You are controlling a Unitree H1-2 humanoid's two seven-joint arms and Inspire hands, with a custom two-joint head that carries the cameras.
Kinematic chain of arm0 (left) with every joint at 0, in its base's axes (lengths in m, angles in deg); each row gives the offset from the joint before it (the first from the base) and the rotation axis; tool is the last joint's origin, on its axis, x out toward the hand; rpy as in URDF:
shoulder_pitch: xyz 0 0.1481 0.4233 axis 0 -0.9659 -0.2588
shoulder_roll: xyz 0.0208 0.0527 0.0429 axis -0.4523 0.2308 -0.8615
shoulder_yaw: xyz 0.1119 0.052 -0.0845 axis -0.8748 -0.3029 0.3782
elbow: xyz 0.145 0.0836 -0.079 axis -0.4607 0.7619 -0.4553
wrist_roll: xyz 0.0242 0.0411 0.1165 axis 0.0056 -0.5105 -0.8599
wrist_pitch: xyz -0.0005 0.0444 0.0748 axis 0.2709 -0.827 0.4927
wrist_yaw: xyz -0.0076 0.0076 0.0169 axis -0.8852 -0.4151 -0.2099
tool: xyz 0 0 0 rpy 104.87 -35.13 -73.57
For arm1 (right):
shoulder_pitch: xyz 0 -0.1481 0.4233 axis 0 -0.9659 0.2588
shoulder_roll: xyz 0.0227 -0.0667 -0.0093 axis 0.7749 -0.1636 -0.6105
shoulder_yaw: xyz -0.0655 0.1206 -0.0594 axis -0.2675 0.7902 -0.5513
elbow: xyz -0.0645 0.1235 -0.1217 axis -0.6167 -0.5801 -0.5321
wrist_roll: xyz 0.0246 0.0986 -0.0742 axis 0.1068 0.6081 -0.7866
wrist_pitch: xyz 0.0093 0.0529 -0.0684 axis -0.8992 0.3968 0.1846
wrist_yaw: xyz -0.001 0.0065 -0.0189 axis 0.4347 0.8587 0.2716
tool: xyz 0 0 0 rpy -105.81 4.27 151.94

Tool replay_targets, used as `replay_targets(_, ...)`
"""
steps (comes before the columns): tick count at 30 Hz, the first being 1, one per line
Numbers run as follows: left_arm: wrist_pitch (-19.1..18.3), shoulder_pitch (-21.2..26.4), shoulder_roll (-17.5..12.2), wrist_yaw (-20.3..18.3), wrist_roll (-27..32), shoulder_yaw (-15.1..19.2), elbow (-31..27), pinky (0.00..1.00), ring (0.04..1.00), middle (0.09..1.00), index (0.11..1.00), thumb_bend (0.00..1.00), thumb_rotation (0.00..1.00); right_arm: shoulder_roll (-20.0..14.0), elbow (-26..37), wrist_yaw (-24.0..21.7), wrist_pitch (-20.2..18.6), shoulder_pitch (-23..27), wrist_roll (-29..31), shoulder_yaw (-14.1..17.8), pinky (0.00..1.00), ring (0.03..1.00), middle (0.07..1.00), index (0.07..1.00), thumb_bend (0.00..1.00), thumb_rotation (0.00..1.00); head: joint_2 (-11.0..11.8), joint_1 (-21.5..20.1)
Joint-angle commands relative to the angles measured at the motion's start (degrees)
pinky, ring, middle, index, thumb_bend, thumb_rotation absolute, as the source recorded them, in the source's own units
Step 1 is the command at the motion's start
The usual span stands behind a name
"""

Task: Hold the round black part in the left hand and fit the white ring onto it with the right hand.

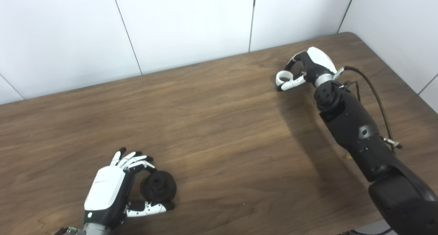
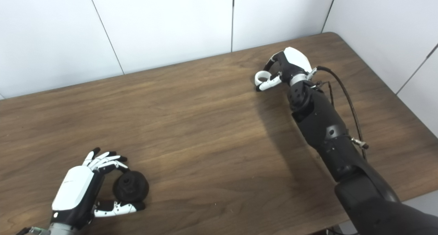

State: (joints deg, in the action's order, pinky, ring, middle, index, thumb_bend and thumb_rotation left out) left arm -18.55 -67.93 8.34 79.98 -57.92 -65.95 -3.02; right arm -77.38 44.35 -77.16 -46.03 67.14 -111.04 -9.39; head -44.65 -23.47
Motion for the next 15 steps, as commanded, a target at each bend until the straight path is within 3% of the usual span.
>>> replay_targets(1, -0.63, -0.58, -1.15, -0.36, -1.04, 0.47, 0.35, 1.00, 0.876, 0.768, 0.483, 0.52, 0.05, -1.84, 1.23, 0.81, 0.86, 1.82, -0.52, -0.03, 0.95, 0.934, 0.829, 0.486, 0.52, 0.14, -0.04, -0.07)
replay_targets(9, -1.22, -0.83, -0.70, -0.56, -1.26, 0.46, -0.07, 1.00, 0.875, 0.769, 0.483, 0.52, 0.05, -2.61, 3.43, 0.57, 1.99, 0.46, -0.53, -0.36, 0.94, 0.930, 0.825, 0.486, 0.52, 0.14, 0.00, 0.58)
replay_targets(15, -1.00, -0.93, -0.48, -0.13, -2.64, -0.07, -0.23, 1.00, 0.871, 0.766, 0.483, 0.52, 0.05, -3.48, 14.12, -3.94, 1.98, -1.57, -1.67, -3.41, 0.93, 0.931, 0.830, 0.485, 0.52, 0.14, -0.48, 3.25)
